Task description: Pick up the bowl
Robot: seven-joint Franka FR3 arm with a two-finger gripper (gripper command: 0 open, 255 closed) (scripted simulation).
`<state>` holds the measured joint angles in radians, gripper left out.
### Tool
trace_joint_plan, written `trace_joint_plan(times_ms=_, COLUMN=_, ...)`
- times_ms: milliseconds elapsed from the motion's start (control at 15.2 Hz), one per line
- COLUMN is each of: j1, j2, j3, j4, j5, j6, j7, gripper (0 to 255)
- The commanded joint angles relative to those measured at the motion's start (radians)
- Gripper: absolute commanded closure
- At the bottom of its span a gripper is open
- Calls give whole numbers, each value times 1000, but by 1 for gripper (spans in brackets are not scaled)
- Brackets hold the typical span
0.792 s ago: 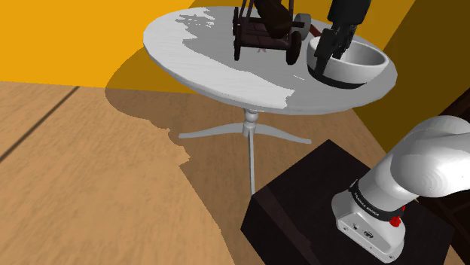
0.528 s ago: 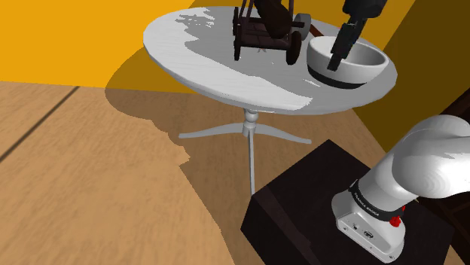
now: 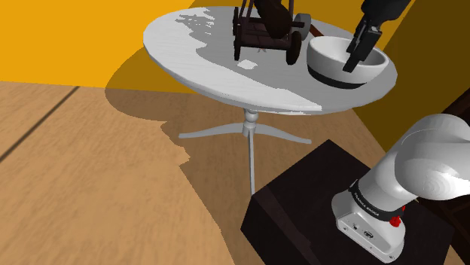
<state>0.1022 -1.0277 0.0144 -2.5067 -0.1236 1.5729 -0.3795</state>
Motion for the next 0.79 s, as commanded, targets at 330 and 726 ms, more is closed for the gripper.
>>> trace_joint_plan(times_ms=330, j1=0, j2=-19, j3=-4, j4=-58, j5=-4, j6=40, j7=1, gripper=255)
trace_joint_plan(times_ms=726, j1=0, j2=-19, j3=-4, j4=-58, j5=-4, j6=41, j7=1, gripper=255)
